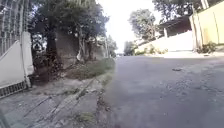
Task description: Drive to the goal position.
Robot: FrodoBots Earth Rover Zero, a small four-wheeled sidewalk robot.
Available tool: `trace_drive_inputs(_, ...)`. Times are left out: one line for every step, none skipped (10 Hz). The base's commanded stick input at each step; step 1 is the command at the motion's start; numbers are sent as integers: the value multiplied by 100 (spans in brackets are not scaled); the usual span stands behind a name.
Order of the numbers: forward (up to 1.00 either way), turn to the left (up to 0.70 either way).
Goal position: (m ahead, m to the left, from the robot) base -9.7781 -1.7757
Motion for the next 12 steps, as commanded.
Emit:
trace_drive_inputs(0,100)
trace_drive_inputs(0,100)
trace_drive_inputs(0,100)
trace_drive_inputs(0,100)
trace_drive_inputs(0,100)
trace_drive_inputs(0,100)
trace_drive_inputs(0,31)
trace_drive_inputs(0,-27)
trace_drive_inputs(0,-100)
trace_drive_inputs(0,-100)
trace_drive_inputs(0,-100)
trace_drive_inputs(0,-100)
